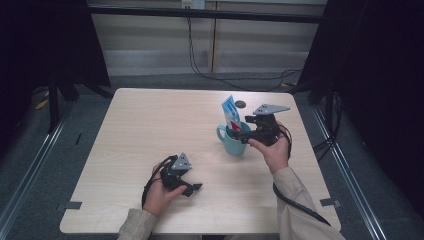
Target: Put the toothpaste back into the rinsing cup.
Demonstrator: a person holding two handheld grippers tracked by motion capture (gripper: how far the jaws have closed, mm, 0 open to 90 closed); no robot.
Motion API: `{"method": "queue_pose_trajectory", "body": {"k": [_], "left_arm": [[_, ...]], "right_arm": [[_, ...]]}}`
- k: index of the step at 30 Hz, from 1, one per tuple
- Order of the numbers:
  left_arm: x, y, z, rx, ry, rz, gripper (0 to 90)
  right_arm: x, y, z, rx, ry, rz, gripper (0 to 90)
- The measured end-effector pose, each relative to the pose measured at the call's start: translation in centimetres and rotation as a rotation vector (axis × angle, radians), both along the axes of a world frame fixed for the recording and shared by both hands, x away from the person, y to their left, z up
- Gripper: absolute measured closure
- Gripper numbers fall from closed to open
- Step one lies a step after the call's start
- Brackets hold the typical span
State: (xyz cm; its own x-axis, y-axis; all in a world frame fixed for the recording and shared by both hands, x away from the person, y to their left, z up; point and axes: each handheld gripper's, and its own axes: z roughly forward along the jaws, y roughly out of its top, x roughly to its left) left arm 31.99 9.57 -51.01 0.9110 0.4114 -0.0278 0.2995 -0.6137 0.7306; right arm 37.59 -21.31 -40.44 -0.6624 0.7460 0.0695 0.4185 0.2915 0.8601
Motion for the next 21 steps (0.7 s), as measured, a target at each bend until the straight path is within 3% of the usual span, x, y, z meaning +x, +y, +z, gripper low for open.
{"method": "queue_pose_trajectory", "body": {"k": [21], "left_arm": [[0.0, 0.0, 0.0, -0.006, 0.001, 0.0, 15.9]], "right_arm": [[-2.6, -1.4, -0.2, -0.008, 0.014, 0.028, 16.0]]}}
